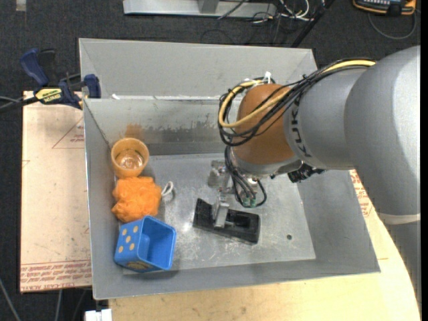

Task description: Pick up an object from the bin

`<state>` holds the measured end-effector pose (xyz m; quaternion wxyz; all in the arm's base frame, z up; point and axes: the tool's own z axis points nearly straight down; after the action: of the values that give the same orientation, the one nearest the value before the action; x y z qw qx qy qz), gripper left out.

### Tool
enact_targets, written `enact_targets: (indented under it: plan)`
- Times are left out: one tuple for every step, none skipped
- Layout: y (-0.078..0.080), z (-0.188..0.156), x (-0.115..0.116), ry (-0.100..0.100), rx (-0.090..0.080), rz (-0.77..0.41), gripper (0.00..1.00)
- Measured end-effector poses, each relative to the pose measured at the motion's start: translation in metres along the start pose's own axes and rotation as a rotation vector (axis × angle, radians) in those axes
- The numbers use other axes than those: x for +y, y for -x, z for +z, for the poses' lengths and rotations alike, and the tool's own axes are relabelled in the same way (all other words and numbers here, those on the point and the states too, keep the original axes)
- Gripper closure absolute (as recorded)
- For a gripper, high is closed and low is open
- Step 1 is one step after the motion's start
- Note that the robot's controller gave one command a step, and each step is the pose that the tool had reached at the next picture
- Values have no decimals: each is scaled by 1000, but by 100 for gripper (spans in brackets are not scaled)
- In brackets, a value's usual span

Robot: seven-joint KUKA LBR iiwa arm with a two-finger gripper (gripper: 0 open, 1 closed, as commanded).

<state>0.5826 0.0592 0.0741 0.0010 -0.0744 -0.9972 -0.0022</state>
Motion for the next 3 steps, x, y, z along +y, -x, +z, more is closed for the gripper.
enact_targets:
  plan:
    - [-17,0,13,-6,-12,-67,0]
    - [-22,-3,28,7,-11,-348,0]
    - [-24,-5,4,4,-19,-516,0]
